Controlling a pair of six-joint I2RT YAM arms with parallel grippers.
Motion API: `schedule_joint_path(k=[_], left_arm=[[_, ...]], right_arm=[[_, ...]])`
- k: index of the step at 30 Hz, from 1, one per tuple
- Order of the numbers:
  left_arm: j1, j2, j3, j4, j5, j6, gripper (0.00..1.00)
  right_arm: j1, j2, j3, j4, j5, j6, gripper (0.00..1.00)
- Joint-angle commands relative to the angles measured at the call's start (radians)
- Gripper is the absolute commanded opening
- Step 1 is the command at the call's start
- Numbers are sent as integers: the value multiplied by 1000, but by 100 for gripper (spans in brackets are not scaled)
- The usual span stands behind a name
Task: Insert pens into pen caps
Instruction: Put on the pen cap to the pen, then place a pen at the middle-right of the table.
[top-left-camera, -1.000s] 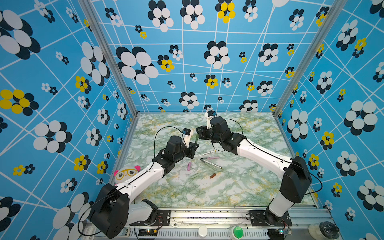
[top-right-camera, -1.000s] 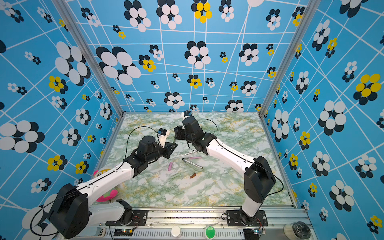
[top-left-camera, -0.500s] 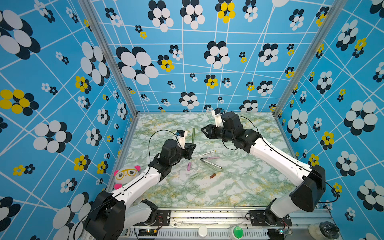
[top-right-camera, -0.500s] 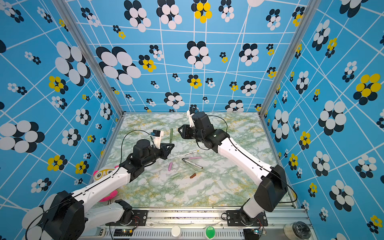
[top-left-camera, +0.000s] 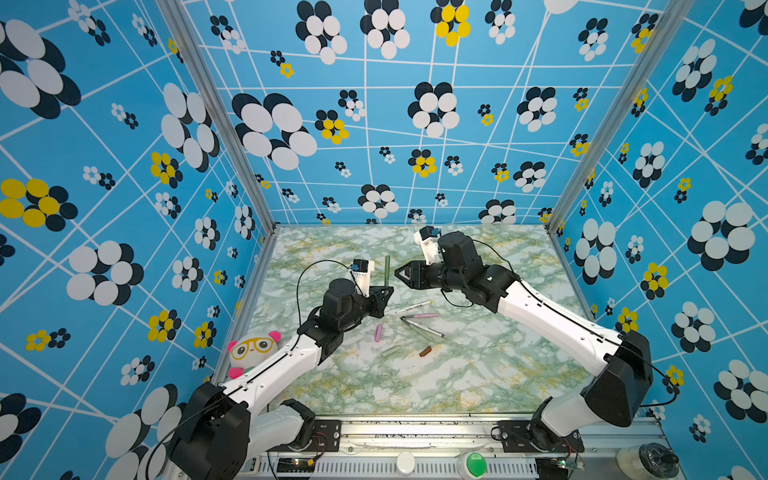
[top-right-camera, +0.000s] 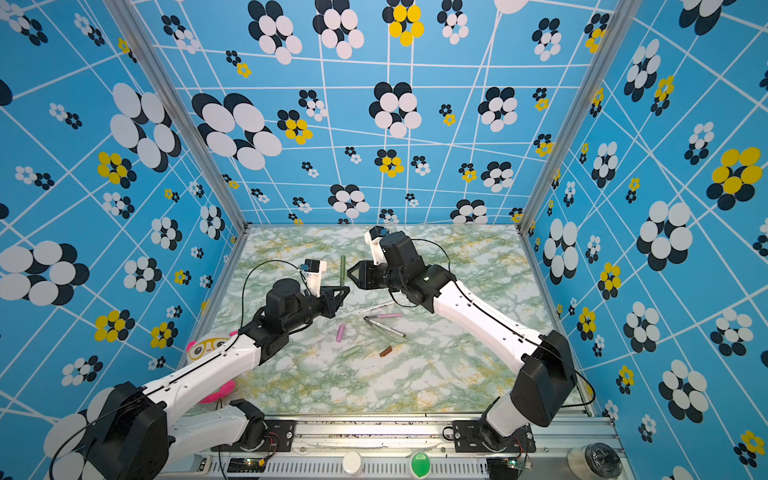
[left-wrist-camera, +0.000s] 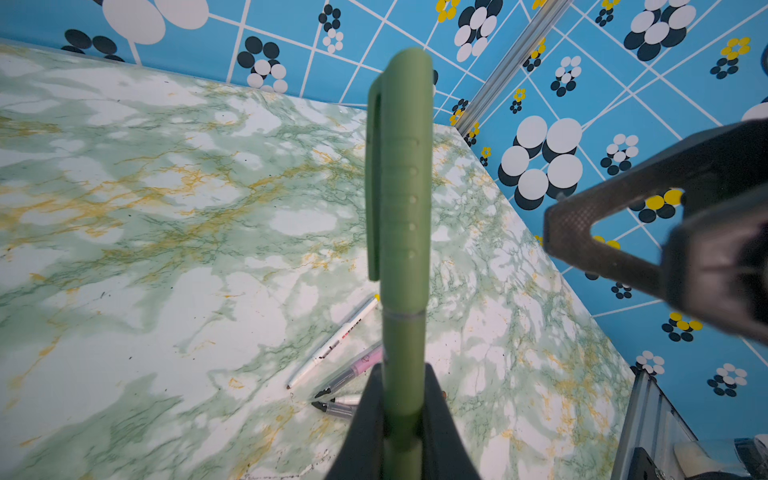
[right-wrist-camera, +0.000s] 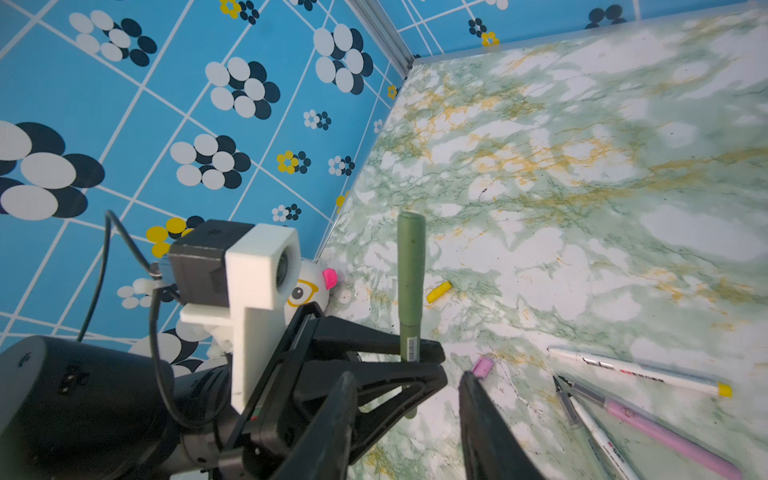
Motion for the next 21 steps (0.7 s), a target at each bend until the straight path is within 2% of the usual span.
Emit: schedule_joint_path(k=[1, 11, 21], left_arm=[[-8, -11, 13, 22, -3, -13, 0], [-20, -13, 22, 19, -14, -12, 0], [-34, -1, 26, 32, -29, -18, 0]], right_arm=[[20, 37, 12, 37, -35, -15, 43], [39, 93, 17, 59, -20, -7, 40], [46, 142, 30, 83, -18, 11, 25]])
